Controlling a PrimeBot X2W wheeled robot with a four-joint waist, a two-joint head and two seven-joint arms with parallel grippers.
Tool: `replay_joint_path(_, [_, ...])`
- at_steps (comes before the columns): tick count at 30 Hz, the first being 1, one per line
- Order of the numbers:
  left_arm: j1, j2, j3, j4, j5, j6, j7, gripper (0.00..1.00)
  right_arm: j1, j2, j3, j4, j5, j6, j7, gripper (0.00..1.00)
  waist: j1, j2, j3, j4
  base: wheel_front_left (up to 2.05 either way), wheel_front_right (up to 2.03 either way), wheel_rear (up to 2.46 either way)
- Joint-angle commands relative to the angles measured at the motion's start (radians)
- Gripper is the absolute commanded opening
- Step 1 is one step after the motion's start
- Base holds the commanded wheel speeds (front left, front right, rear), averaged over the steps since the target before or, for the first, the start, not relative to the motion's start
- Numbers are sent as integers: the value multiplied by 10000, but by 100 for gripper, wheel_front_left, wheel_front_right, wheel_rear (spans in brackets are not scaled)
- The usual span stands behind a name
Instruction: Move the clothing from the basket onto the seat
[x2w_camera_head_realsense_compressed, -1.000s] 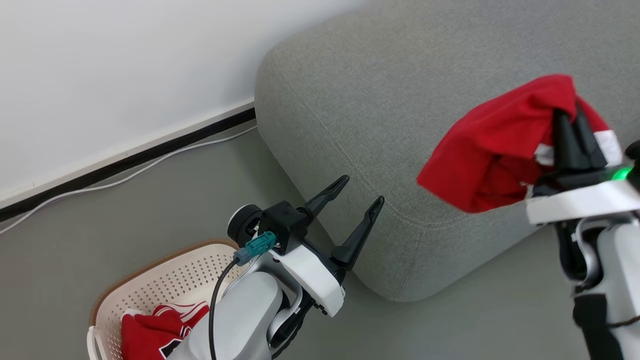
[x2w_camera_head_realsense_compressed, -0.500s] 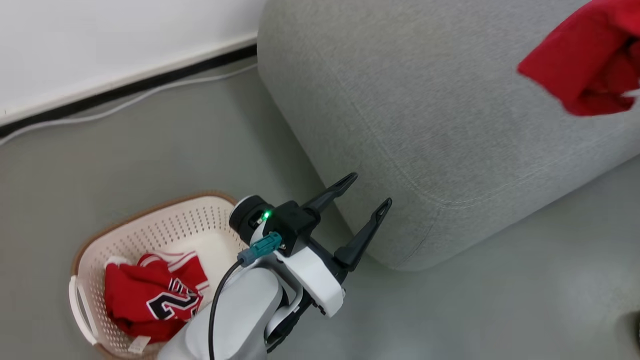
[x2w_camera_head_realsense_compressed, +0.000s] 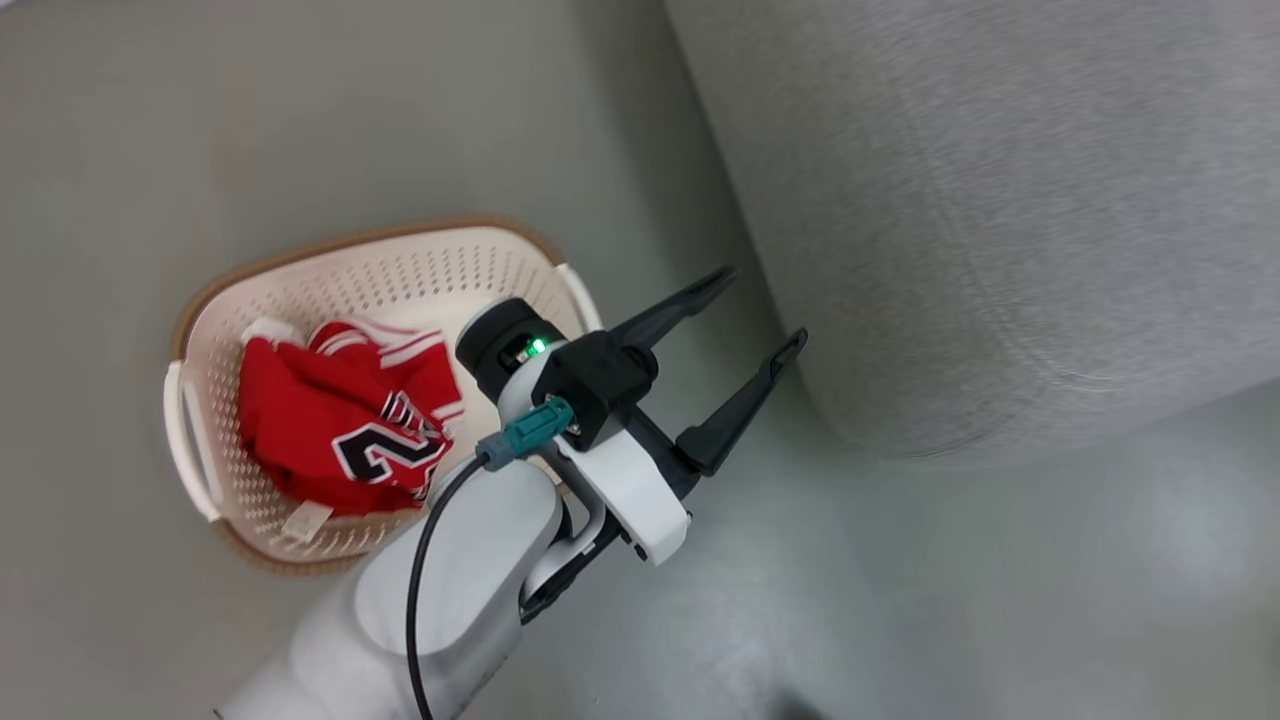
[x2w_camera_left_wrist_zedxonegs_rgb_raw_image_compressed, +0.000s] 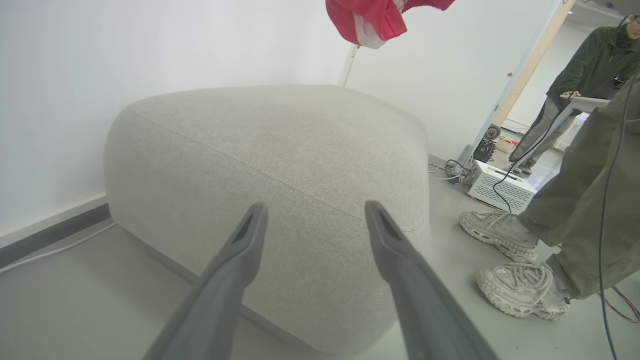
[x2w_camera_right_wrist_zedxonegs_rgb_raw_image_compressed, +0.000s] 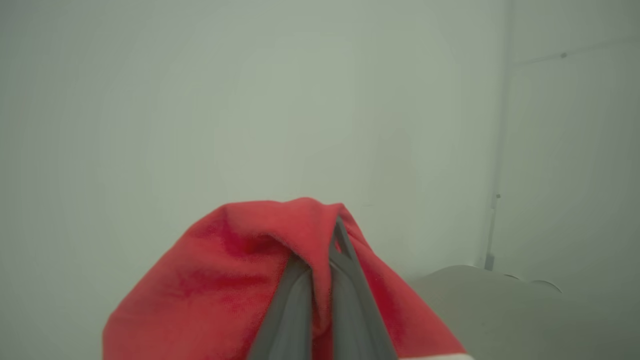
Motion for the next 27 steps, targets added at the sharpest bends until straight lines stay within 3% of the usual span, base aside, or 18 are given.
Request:
replay_joint_path(1, [-339, 51, 196, -316, -47, -71, -59, 100, -324, -427, -7, -130, -304, 40, -57, 0, 0, 0, 804, 760, 0, 0, 0])
replay_joint_path(5, [-532, 178, 174, -383, -28, -71, -59, 100, -1294, -897, -587, 384, -1202, 40, -57, 0, 0, 0, 1451, 1172, 0, 0, 0])
replay_joint_path(12, [-764, 199, 151, -514, 32, -71, -59, 100, -2647, -1316, -3295, 746, -3290, 40, -57, 0, 0, 0, 2298, 1719, 0, 0, 0])
replay_joint_path(20, [-931, -2, 63, -553, 58, -71, -59, 100, -3227, -796, -5538, 1183, -5899, 40, -57, 0, 0, 0, 2865, 2157, 0, 0, 0])
replay_joint_path(22, [-918, 2, 97, -531, 54, -71, -59, 100, -3258, -594, -5765, 1511, -6198, 40, -57, 0, 0, 0, 2946, 2208, 0, 0, 0])
replay_joint_path(27, [-814, 123, 414, -486, 104, -71, -59, 100, -3118, 107, -4925, 2875, -5670, 40, -53, 0, 0, 0, 3047, 2257, 0, 0, 0])
